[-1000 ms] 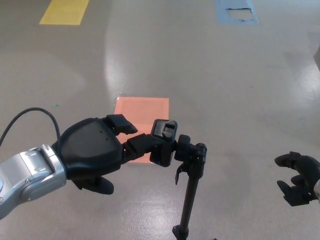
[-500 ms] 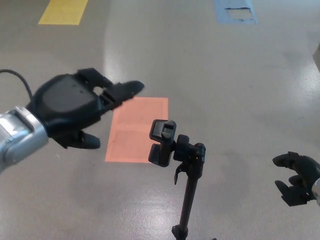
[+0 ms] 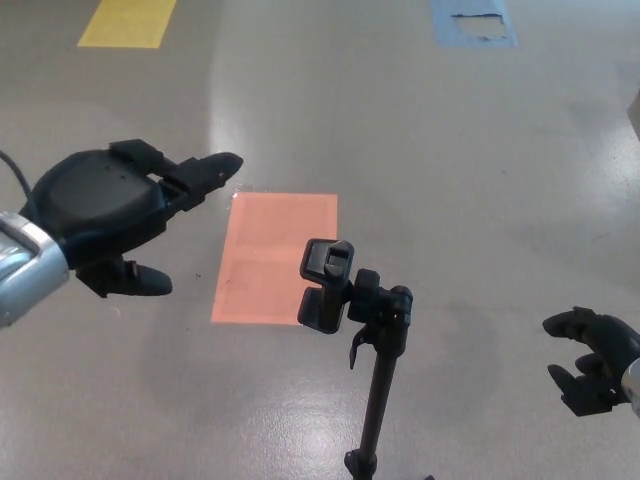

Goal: The robot uses its left hand to grab the top of a phone stand kept on the floor and tilt it upwards to adjust its angle

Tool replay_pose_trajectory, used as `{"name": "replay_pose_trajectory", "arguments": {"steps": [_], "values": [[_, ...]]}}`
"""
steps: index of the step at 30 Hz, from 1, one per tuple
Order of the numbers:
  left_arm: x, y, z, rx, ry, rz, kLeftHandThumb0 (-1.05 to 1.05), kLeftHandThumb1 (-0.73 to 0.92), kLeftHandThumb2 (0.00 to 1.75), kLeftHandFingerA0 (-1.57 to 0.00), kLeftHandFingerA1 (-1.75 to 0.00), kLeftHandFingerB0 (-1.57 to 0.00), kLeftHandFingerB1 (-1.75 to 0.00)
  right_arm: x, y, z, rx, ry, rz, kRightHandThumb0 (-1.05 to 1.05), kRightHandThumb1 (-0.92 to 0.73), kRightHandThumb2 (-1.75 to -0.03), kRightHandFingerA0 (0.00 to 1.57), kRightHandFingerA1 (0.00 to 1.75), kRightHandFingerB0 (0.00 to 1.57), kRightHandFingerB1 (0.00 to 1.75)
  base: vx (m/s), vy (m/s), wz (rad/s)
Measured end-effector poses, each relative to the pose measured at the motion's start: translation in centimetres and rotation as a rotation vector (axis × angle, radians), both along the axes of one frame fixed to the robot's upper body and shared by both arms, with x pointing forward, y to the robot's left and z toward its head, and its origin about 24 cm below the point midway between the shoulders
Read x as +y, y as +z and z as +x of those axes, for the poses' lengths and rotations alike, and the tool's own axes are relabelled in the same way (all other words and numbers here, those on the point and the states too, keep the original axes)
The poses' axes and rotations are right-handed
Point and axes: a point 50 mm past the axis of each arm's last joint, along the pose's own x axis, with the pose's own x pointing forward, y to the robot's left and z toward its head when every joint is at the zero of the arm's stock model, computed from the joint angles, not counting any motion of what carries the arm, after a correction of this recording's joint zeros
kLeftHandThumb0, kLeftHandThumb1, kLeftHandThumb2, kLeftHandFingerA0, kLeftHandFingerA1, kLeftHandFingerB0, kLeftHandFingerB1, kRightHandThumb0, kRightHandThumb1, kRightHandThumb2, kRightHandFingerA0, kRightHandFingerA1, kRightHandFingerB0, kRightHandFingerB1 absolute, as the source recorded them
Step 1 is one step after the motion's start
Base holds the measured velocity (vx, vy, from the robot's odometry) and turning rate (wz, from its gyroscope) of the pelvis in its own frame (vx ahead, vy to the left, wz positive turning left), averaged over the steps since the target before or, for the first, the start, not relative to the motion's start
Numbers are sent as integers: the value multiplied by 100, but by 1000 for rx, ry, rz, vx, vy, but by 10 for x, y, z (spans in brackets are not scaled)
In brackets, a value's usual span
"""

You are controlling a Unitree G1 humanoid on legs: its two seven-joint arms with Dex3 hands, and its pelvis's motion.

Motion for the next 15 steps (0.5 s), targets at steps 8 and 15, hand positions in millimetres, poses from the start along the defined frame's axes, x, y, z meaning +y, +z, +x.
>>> {"name": "replay_pose_trajectory", "arguments": {"steps": [8,15], "values": [[39,-35,1,122,212,-124,-80,67,96,-13,-42,-4,-25,-1,-5,-4,14,2,-3,-24,-60,-108,9,51,8,49,0,0,0],[68,-75,-11,250,419,-296,-75,70,97,-11,-41,-5,-34,0,-8,-6,21,1,1,-24,-60,-107,8,51,7,49,0,0,0]]}}
